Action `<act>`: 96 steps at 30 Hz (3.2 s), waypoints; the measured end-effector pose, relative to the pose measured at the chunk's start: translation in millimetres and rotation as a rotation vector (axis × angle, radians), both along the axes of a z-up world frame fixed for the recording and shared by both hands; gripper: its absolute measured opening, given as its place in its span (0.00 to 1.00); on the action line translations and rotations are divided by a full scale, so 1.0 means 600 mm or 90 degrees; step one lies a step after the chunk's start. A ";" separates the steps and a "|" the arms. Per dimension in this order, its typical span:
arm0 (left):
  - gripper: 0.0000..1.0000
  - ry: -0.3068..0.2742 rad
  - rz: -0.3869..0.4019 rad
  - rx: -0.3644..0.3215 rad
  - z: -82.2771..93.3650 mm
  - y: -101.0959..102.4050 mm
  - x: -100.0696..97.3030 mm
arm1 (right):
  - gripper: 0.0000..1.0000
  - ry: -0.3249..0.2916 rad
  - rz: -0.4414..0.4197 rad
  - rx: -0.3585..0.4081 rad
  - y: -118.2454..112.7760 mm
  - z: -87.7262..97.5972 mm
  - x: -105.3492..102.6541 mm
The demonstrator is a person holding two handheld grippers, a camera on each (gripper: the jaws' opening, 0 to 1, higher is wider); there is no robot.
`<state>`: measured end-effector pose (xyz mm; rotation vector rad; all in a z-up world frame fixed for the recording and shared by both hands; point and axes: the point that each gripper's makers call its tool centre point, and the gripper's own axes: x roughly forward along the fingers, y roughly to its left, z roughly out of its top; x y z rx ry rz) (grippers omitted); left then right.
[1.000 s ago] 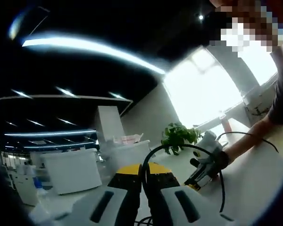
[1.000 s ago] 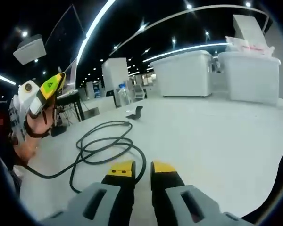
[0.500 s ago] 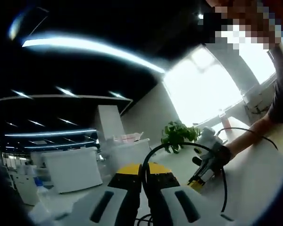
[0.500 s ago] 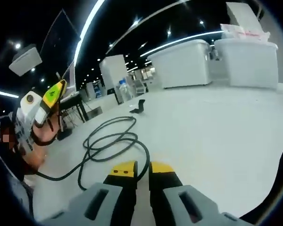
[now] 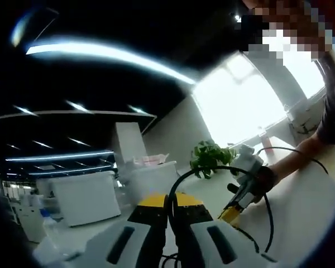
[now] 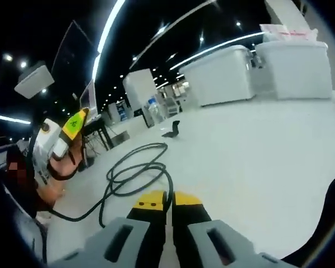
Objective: Coil the Type-C to USB data cable on the desktop and secure it with Velcro straps.
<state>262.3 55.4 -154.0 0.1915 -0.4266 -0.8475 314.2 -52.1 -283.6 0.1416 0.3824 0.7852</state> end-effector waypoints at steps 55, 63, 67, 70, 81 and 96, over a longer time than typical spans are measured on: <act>0.08 -0.007 0.084 0.114 -0.070 -0.006 0.041 | 0.01 -0.293 0.054 0.122 0.012 0.214 -0.093; 0.10 0.002 0.093 0.113 -0.074 -0.002 0.047 | 0.01 -0.277 0.085 0.149 0.027 0.213 -0.107; 0.11 0.007 0.098 0.107 -0.073 0.002 0.050 | 0.01 -0.271 0.097 0.156 0.033 0.212 -0.112; 0.11 0.008 0.097 0.103 -0.072 0.003 0.051 | 0.01 -0.267 0.104 0.160 0.036 0.211 -0.115; 0.11 -0.004 0.092 0.094 -0.062 0.001 0.044 | 0.01 -0.254 0.121 0.171 0.045 0.204 -0.122; 0.06 -0.007 0.079 0.088 -0.056 0.001 0.040 | 0.01 -0.226 0.143 0.208 0.055 0.200 -0.130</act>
